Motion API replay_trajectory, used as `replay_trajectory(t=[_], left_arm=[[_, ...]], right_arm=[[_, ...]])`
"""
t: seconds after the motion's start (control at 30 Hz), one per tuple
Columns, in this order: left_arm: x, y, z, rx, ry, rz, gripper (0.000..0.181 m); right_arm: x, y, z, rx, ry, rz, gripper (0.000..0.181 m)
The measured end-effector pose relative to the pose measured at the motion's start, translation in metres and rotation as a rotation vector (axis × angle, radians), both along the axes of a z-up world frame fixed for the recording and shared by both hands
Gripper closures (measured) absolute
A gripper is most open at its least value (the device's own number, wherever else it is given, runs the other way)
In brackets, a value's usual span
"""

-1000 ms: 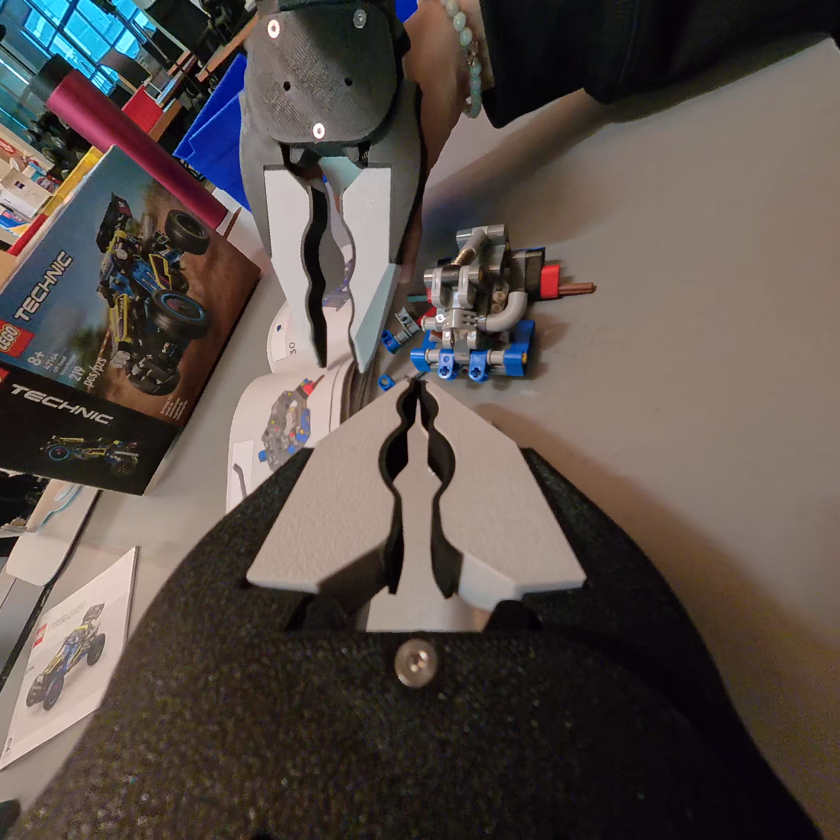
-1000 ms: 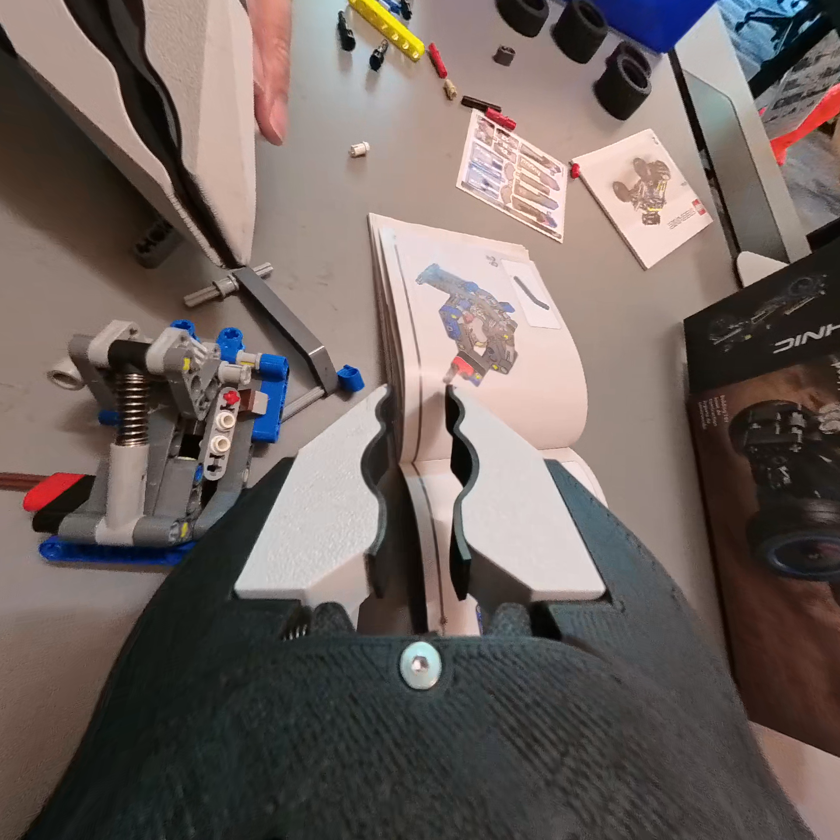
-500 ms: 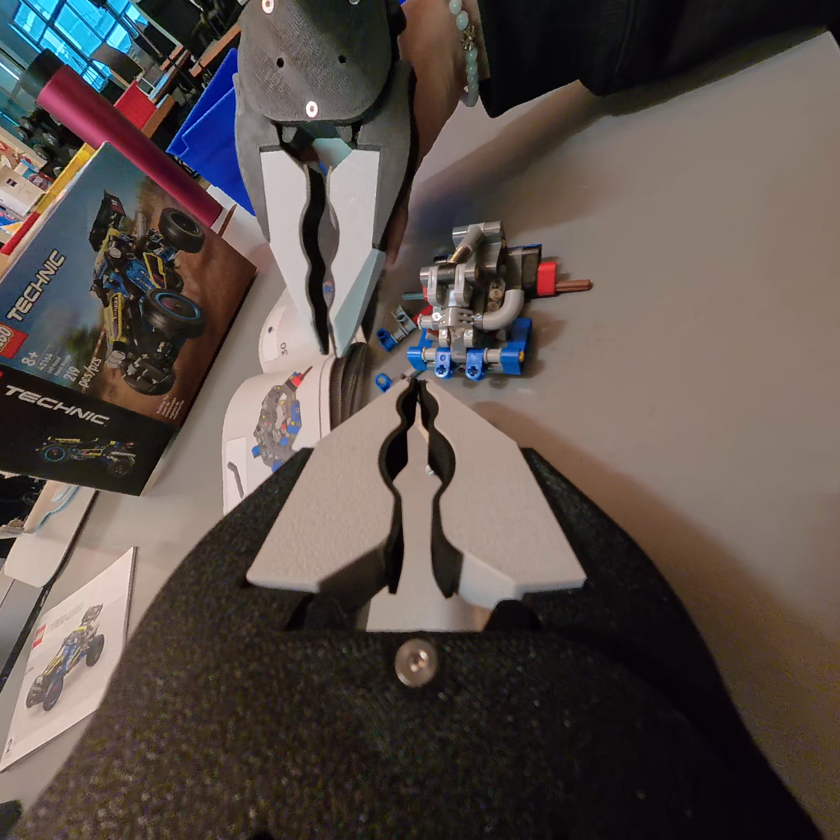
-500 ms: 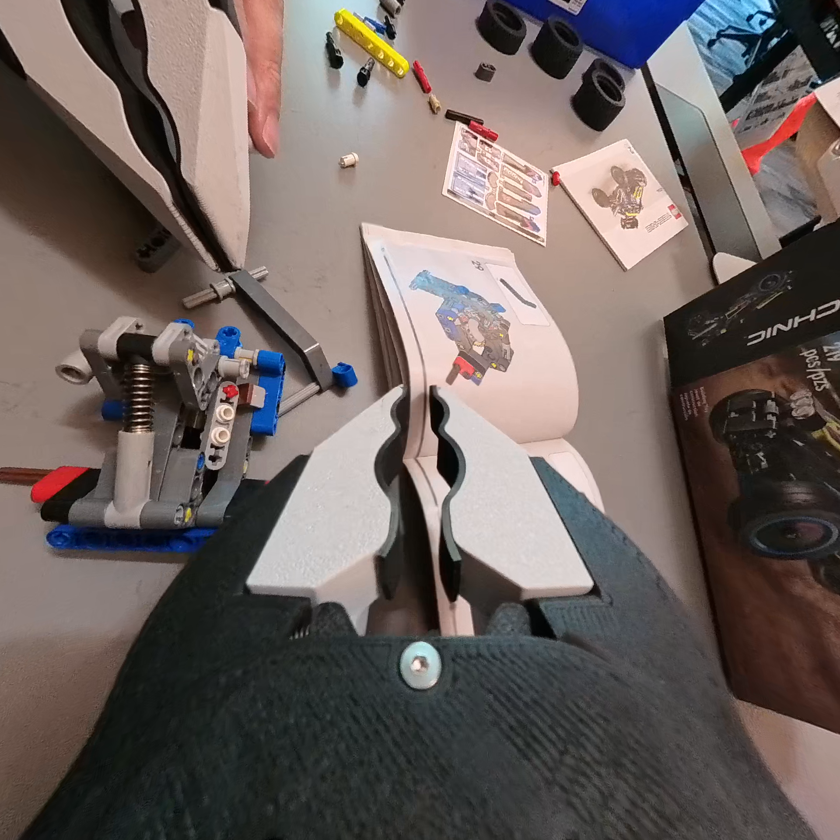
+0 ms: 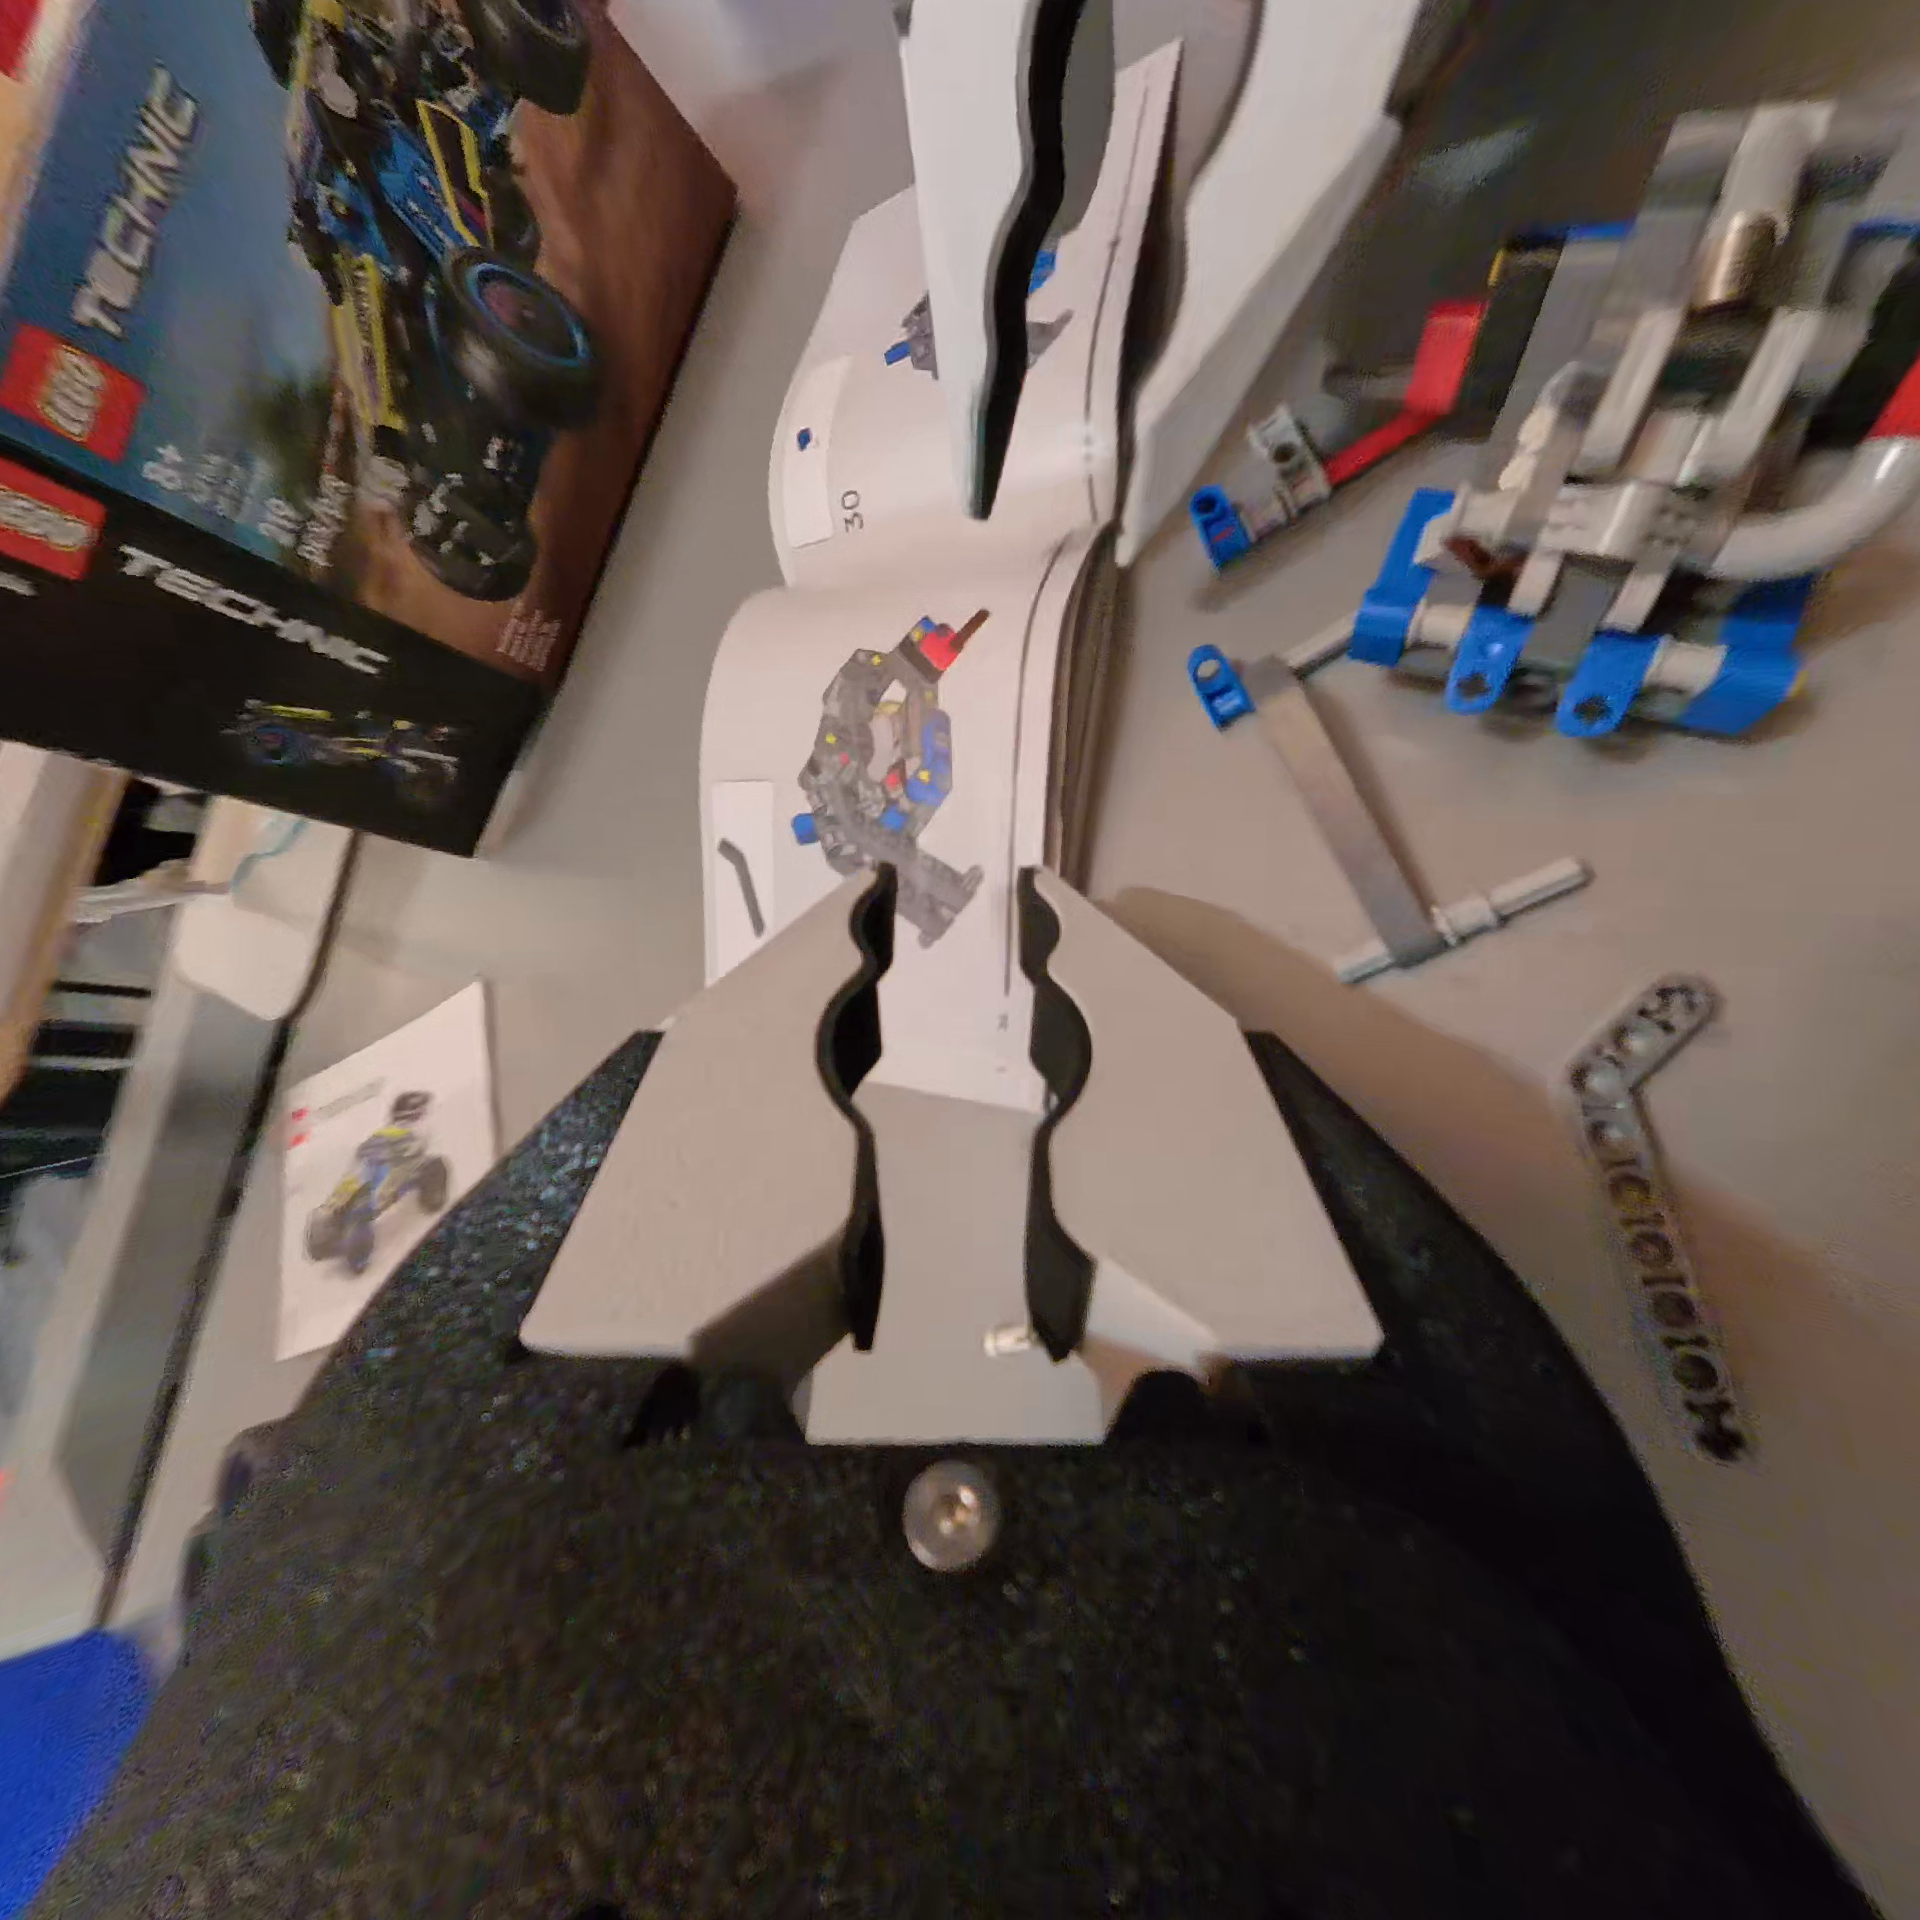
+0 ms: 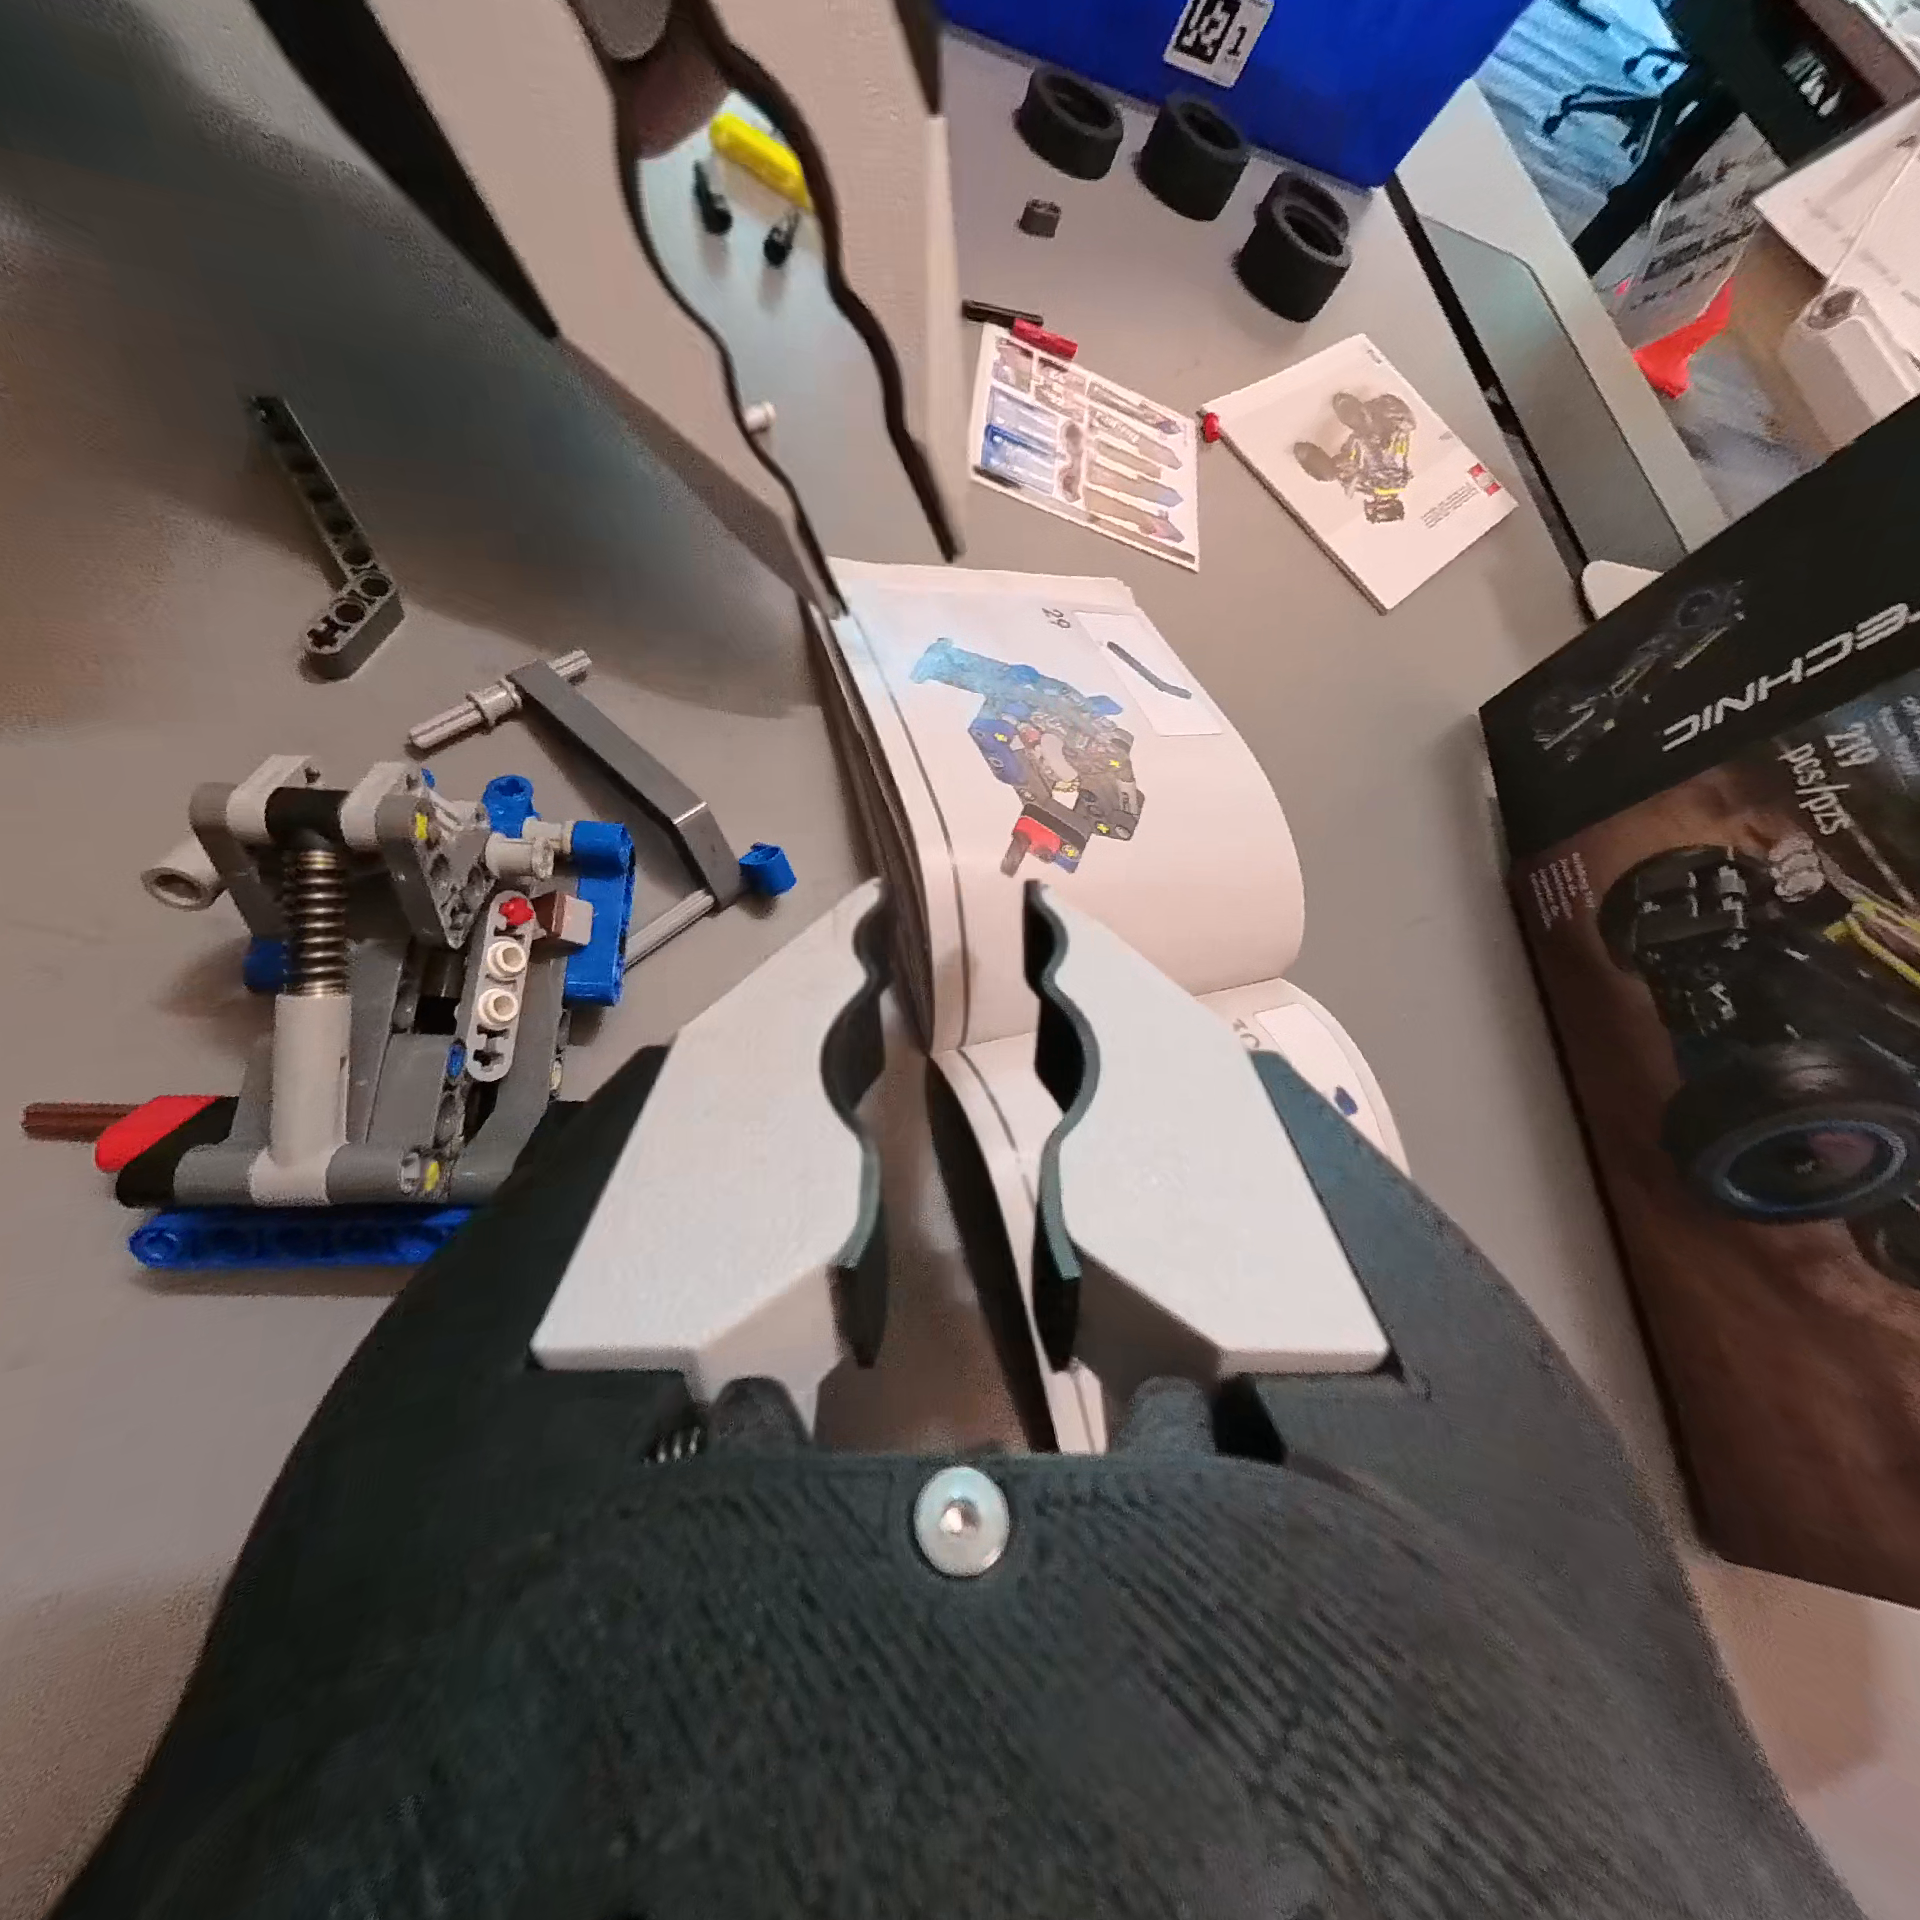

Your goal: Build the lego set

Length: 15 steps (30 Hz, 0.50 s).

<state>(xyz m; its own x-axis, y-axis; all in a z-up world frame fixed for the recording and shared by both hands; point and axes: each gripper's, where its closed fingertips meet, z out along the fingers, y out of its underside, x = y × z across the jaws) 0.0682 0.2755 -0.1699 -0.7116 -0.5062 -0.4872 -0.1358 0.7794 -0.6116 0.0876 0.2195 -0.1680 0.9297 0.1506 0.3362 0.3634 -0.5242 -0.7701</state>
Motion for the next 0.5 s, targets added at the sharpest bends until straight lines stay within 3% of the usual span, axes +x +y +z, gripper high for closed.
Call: replay_trajectory(t=[0.13,0.27,0.5], left_arm=[[0.005,-0.003,-0.008,-0.05,0.097,-0.015,0.16],[0.003,-0.006,-0.015,-0.072,0.158,-0.038,0.159],[0.014,-0.001,-0.017,0.015,0.129,-0.018,0.159]], right_arm=[[0.0,0.003,-0.01,-0.05,-0.03,0.015,0.154],[0.006,0.005,-0.012,-0.053,-0.059,-0.005,0.181],[0.01,0.006,-0.01,-0.034,-0.013,-0.043,0.181]])
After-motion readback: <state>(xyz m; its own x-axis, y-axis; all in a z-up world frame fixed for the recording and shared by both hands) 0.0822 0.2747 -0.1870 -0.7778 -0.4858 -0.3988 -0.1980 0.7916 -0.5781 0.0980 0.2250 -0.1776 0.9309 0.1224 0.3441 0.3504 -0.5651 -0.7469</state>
